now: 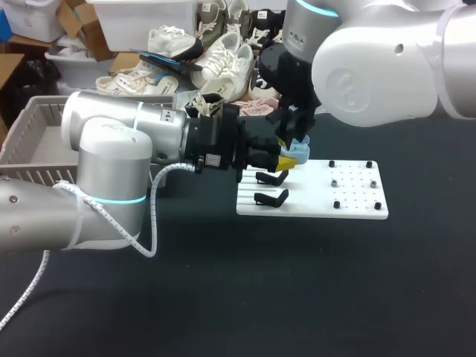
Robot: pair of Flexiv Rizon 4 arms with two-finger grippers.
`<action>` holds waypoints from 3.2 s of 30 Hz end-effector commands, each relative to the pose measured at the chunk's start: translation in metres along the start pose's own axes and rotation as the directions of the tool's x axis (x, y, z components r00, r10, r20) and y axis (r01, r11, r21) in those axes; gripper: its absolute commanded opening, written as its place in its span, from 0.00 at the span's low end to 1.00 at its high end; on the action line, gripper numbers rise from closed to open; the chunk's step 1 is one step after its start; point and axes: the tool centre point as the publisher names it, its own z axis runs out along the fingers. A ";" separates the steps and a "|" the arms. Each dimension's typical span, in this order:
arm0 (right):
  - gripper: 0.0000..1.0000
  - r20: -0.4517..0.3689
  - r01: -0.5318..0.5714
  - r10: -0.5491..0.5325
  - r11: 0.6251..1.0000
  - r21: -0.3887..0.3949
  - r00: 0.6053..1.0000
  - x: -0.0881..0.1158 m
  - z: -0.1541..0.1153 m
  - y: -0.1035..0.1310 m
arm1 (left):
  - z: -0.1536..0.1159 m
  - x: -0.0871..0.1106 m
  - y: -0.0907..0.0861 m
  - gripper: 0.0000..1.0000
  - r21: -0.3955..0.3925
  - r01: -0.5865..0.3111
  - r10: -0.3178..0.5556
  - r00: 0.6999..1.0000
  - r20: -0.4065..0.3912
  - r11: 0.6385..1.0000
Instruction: Pick up each earbud case from the left stands, insert the matching earbuds, close the lid, and place the case in the box.
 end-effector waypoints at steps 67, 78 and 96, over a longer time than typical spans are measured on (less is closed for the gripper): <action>0.29 0.129 -0.351 0.356 0.934 -0.063 0.926 0.022 -0.003 -0.033 | 0.000 0.000 0.001 0.00 0.003 0.000 0.000 1.000 0.000 1.000; 0.31 0.135 -0.530 0.541 0.840 -0.115 0.830 0.079 0.001 -0.037 | -0.033 0.000 0.009 0.00 -0.058 -0.022 0.022 1.000 -0.004 0.998; 0.29 0.052 -0.654 0.658 0.753 -0.077 0.751 0.113 0.016 -0.018 | -0.204 0.021 0.039 0.00 -0.283 -0.051 -0.002 0.983 -0.182 0.958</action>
